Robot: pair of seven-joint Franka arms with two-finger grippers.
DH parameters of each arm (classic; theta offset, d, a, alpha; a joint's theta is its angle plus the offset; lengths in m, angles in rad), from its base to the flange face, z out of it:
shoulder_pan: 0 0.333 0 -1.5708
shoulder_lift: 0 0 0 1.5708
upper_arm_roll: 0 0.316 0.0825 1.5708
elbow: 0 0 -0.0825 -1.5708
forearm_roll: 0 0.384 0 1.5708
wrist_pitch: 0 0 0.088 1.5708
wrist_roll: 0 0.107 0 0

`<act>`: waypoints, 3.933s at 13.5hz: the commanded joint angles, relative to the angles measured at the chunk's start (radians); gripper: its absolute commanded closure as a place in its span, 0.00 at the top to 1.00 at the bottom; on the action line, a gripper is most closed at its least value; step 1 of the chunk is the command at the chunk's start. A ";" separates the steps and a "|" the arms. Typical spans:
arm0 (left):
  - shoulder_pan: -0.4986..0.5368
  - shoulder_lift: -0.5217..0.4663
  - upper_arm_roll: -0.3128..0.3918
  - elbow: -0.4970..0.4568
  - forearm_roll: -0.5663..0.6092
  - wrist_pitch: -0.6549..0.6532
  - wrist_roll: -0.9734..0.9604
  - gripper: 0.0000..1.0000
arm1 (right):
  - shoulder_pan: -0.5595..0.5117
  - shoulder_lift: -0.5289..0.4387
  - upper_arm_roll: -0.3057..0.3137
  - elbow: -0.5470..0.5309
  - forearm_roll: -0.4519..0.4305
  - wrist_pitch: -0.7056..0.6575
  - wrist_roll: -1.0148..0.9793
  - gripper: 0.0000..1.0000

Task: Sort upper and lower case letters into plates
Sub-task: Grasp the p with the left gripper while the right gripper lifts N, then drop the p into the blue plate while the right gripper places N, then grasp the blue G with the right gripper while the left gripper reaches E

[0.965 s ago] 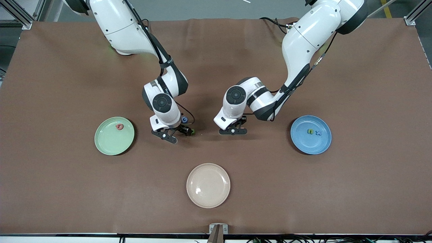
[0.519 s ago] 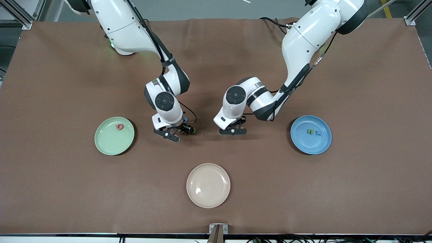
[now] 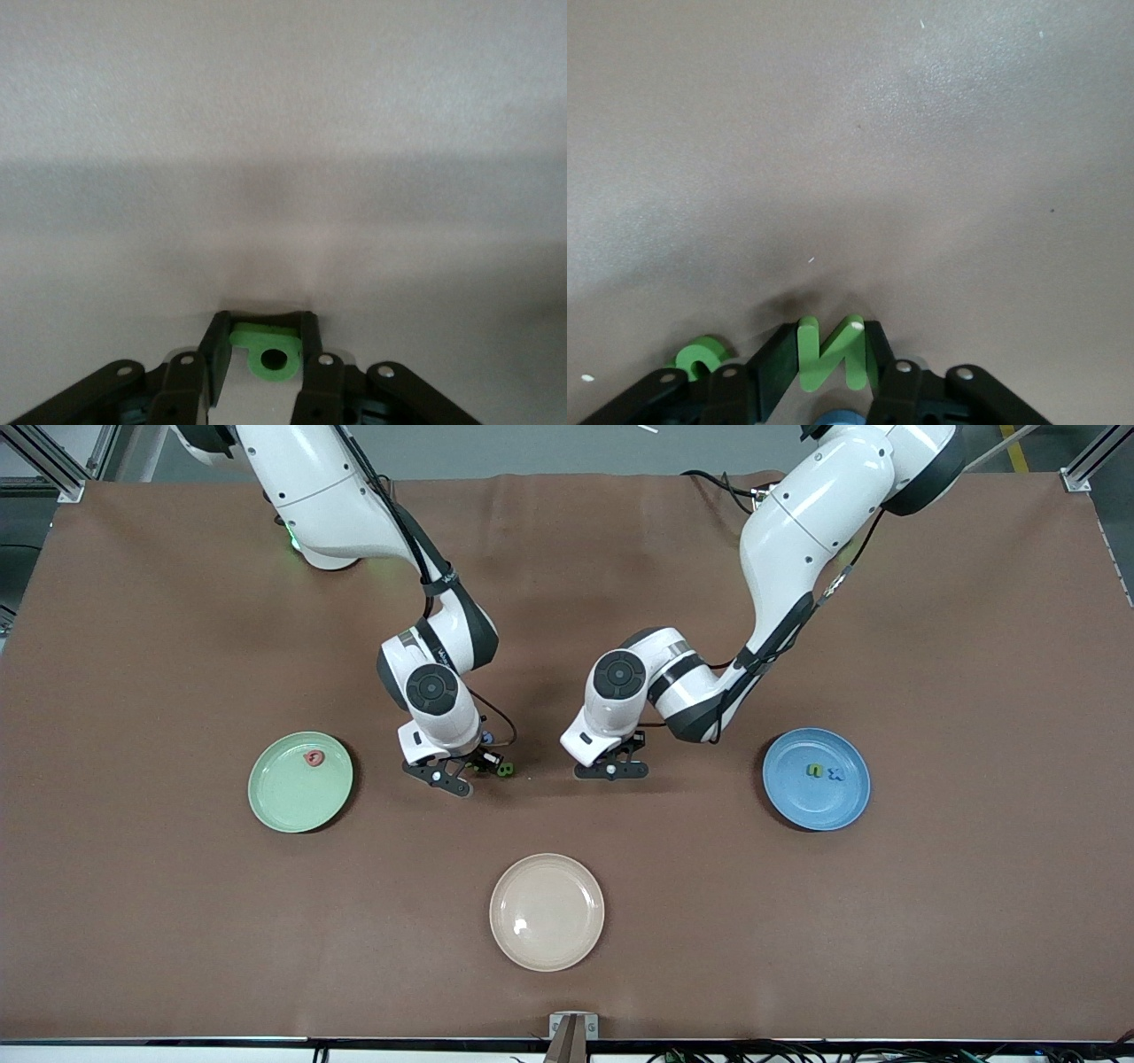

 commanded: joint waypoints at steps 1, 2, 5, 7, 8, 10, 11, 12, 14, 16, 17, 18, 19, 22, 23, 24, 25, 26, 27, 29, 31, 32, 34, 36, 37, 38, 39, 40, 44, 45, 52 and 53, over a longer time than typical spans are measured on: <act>0.042 -0.042 0.006 0.002 0.010 -0.008 0.015 0.20 | -0.021 -0.014 0.002 -0.030 -0.014 -0.003 0.002 0.01; 0.072 -0.060 -0.003 -0.004 0.010 -0.018 0.053 0.19 | -0.036 -0.025 0.002 -0.027 -0.014 -0.029 -0.026 0.00; 0.126 -0.151 -0.004 -0.039 0.010 -0.097 0.168 0.20 | -0.116 -0.103 0.002 -0.024 -0.014 -0.161 -0.171 0.00; 0.207 -0.227 -0.007 -0.120 0.010 -0.097 0.277 0.20 | -0.189 -0.162 0.002 -0.027 -0.014 -0.244 -0.298 0.00; 0.241 -0.266 -0.007 -0.166 0.009 -0.097 0.326 0.20 | -0.237 -0.189 0.002 -0.030 -0.014 -0.276 -0.389 0.00; 0.313 -0.327 -0.009 -0.246 0.009 -0.097 0.415 0.20 | -0.341 -0.218 0.000 -0.037 -0.012 -0.312 -0.576 0.00; 0.350 -0.347 -0.014 -0.277 0.009 -0.093 0.454 0.20 | -0.374 -0.226 0.000 -0.051 -0.014 -0.309 -0.633 0.00; 0.407 -0.359 -0.039 -0.305 0.009 -0.090 0.495 0.20 | -0.403 -0.227 0.000 -0.059 -0.014 -0.304 -0.678 0.00; 0.537 -0.375 -0.104 -0.361 0.010 -0.075 0.563 0.20 | -0.463 -0.224 0.002 -0.111 -0.014 -0.240 -0.756 0.00; 0.641 -0.395 -0.136 -0.427 0.012 -0.026 0.644 0.20 | -0.493 -0.220 0.002 -0.192 -0.012 -0.110 -0.810 0.00; 0.671 -0.398 -0.138 -0.458 0.014 0.008 0.675 0.21 | -0.513 -0.218 0.003 -0.214 -0.011 -0.067 -0.831 0.00; 0.697 -0.398 -0.138 -0.479 0.039 0.031 0.690 0.22 | -0.520 -0.216 0.003 -0.229 -0.009 -0.034 -0.847 0.00; 0.720 -0.393 -0.138 -0.496 0.082 0.051 0.692 0.22 | -0.520 -0.212 0.005 -0.240 -0.004 -0.013 -0.848 0.00; 0.740 -0.379 -0.138 -0.541 0.110 0.126 0.690 0.22 | -0.512 -0.183 0.009 -0.246 0.003 0.044 -0.845 0.01; 0.740 -0.373 -0.138 -0.549 0.112 0.136 0.687 0.23 | -0.510 -0.178 0.011 -0.246 0.005 0.050 -0.845 0.01; 0.737 -0.372 -0.138 -0.552 0.112 0.139 0.680 0.23 | -0.509 -0.172 0.015 -0.246 0.017 0.050 -0.845 0.01; 0.732 -0.366 -0.138 -0.556 0.112 0.139 0.675 0.23 | -0.509 -0.170 0.023 -0.246 0.028 0.050 -0.847 0.01; 0.729 -0.361 -0.138 -0.558 0.112 0.140 0.675 0.23 | -0.509 -0.169 0.029 -0.248 0.040 0.050 -0.847 0.01; 0.729 -0.358 -0.138 -0.559 0.112 0.148 0.675 0.23 | -0.509 -0.169 0.031 -0.248 0.045 0.050 -0.847 0.01; 0.731 -0.350 -0.136 -0.573 0.128 0.171 0.673 0.24 | -0.507 -0.163 0.031 -0.249 0.045 0.041 -0.845 0.02; 0.737 -0.332 -0.136 -0.573 0.159 0.179 0.673 0.26 | -0.501 -0.160 0.031 -0.248 0.045 0.037 -0.841 0.05; 0.737 -0.329 -0.136 -0.573 0.167 0.185 0.672 0.26 | -0.501 -0.155 0.031 -0.248 0.045 0.035 -0.838 0.09; 0.738 -0.323 -0.135 -0.573 0.172 0.199 0.673 0.26 | -0.501 -0.157 0.031 -0.245 0.045 0.017 -0.836 0.66; 0.738 -0.323 -0.135 -0.573 0.172 0.199 0.673 0.26 | -0.501 -0.160 0.032 -0.235 0.045 -0.002 -0.834 1.00; 0.740 -0.321 -0.135 -0.573 0.172 0.199 0.673 0.26 | -0.500 -0.166 0.032 -0.214 0.045 -0.043 -0.834 1.00; 0.740 -0.324 -0.135 -0.573 0.172 0.199 0.673 0.32 | -0.492 -0.173 0.032 -0.173 0.045 -0.121 -0.828 1.00; 0.741 -0.327 -0.135 -0.573 0.172 0.199 0.673 0.33 | -0.477 -0.184 0.031 -0.122 0.045 -0.211 -0.799 1.00; 0.752 -0.336 -0.136 -0.573 0.172 0.199 0.672 0.45 | -0.463 -0.192 0.032 -0.081 0.045 -0.283 -0.758 1.00; 0.761 -0.392 -0.142 -0.561 0.173 0.180 0.677 1.00 | -0.319 -0.206 0.032 -0.045 0.048 -0.326 -0.492 1.00; 0.761 -0.408 -0.156 -0.546 0.173 0.147 0.673 1.00 | -0.269 -0.203 0.032 -0.051 0.064 -0.292 -0.423 1.00; 0.691 -0.392 -0.316 -0.392 0.092 -0.105 0.355 1.00 | -0.049 -0.095 0.029 -0.093 0.088 -0.007 -0.082 1.00; 0.644 -0.389 -0.319 -0.369 0.080 -0.119 0.294 1.00 | -0.037 -0.085 0.029 -0.103 0.088 0.032 -0.039 1.00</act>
